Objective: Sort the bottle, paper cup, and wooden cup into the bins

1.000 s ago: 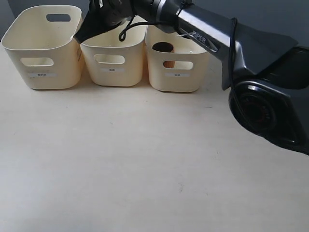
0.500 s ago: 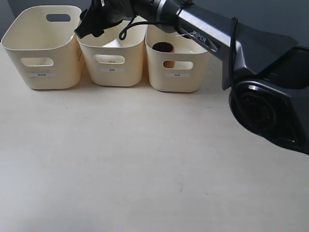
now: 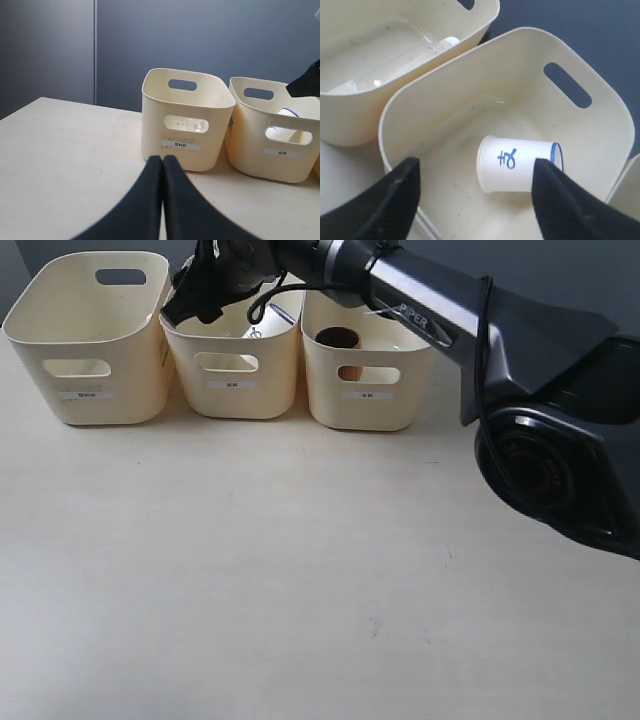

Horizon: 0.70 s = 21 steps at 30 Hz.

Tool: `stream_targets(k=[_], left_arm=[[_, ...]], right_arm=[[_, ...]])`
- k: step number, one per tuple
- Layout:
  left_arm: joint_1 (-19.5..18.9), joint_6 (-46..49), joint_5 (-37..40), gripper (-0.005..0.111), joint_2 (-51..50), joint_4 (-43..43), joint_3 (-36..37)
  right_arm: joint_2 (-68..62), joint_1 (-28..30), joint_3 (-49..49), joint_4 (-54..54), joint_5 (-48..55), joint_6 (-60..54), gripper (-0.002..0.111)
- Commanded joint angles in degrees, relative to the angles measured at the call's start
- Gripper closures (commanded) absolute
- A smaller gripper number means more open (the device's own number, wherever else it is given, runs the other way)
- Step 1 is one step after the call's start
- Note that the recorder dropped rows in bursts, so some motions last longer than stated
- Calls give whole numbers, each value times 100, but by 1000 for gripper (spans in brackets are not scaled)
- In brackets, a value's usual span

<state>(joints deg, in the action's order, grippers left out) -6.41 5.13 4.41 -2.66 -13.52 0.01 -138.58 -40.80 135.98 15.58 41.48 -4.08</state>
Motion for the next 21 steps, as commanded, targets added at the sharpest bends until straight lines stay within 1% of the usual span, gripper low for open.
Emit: stream_targets(k=[1,3,12,14,18,21], left_arm=[[25,-6,-10,107,24,54,-1],[25,-6,-10,107,24,54,-1],[25,-6,-10,107,24,54,-1],[25,-6,-10,107,24,54,-1],[25,-6,-10,107,24,54,-1],[25,-6,-10,107,24,54,-1]], right_arm=[[238,14,29,31,243,5,51],[339,4,29,-24,283,5,53],[905,-110,29,-108,825,-223,53],[1031,-130,29,-108,996,-312,56],[1281,-161,29,-360,1292,-646,71],[1480,-161,29,-570,1460,-796,72]])
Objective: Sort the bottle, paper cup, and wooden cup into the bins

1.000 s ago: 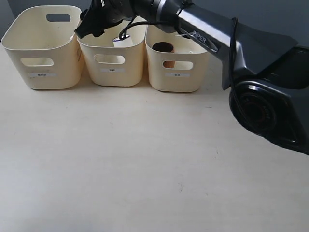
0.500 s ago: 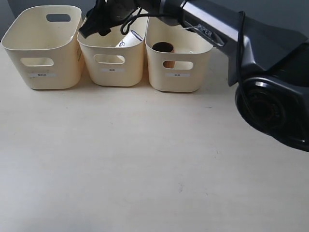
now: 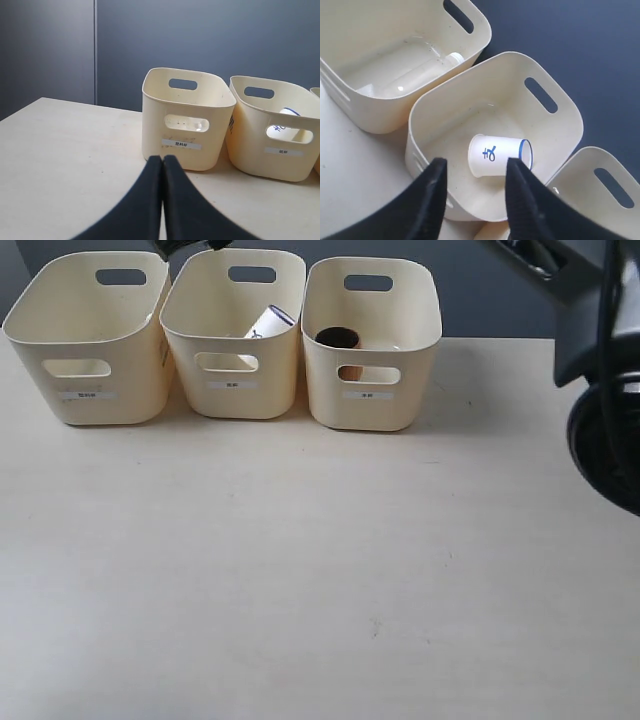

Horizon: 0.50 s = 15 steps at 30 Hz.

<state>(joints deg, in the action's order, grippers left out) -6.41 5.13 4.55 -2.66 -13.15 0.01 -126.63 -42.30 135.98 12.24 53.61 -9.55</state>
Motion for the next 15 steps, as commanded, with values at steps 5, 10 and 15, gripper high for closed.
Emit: stream_targets(k=[5,10,15], left_arm=[[25,-6,-23,107,24,17,-1],[25,-6,-23,107,24,17,-1],[25,-6,-23,107,24,17,-1]], right_arm=[[605,-11,29,-236,710,-399,73],[921,-11,29,-225,1271,-653,90],[1268,-11,29,-239,1635,-848,107]])
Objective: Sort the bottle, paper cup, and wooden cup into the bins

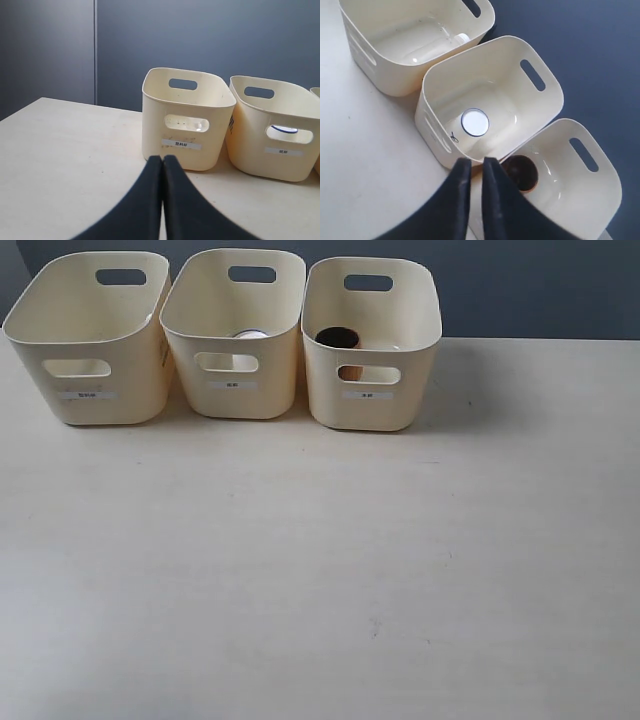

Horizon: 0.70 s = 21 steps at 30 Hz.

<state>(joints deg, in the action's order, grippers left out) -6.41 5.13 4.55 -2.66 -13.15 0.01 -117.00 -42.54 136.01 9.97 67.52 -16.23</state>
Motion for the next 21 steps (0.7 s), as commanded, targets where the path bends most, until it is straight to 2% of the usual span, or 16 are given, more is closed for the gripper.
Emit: stream_targets(k=[1,11,21], left_arm=[[25,-6,-23,107,24,17,-1],[25,-6,-23,107,24,169,-1],[25,-6,-23,107,24,169,-1]], right_arm=[[386,12,27,-11,245,-217,109],[1349,12,15,44,245,-213,109],[2670,12,-157,815,245,-161,109]])
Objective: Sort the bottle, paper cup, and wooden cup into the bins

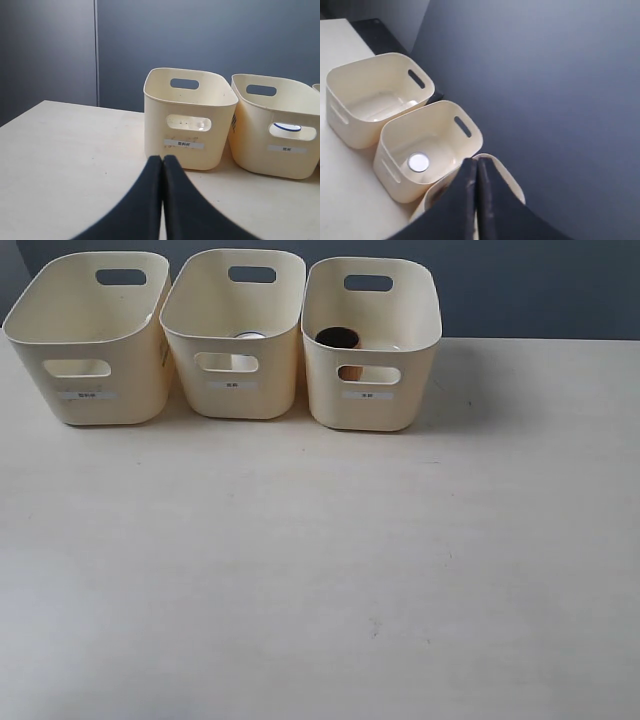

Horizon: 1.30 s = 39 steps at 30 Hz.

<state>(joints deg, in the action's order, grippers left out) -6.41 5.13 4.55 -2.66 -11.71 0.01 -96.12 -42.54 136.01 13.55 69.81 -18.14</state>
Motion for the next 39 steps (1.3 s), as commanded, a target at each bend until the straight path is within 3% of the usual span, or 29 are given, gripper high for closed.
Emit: stream_targets(k=[1,18,24,31,39], left_arm=[[25,-6,-23,107,24,25,-1],[25,-6,-23,107,24,25,-1],[25,-6,-23,107,24,25,-1],[25,-6,-23,107,24,25,-1],[25,-6,-23,107,24,37,-1]], right_arm=[[753,12,-255,574,15,71,109],[2379,26,-2610,1475,-7,461,109],[2507,78,-3677,1706,-621,831,109],[2726,699,-5219,1573,-1775,1280,109],[2794,1992,-6520,633,-2700,1248,109]])
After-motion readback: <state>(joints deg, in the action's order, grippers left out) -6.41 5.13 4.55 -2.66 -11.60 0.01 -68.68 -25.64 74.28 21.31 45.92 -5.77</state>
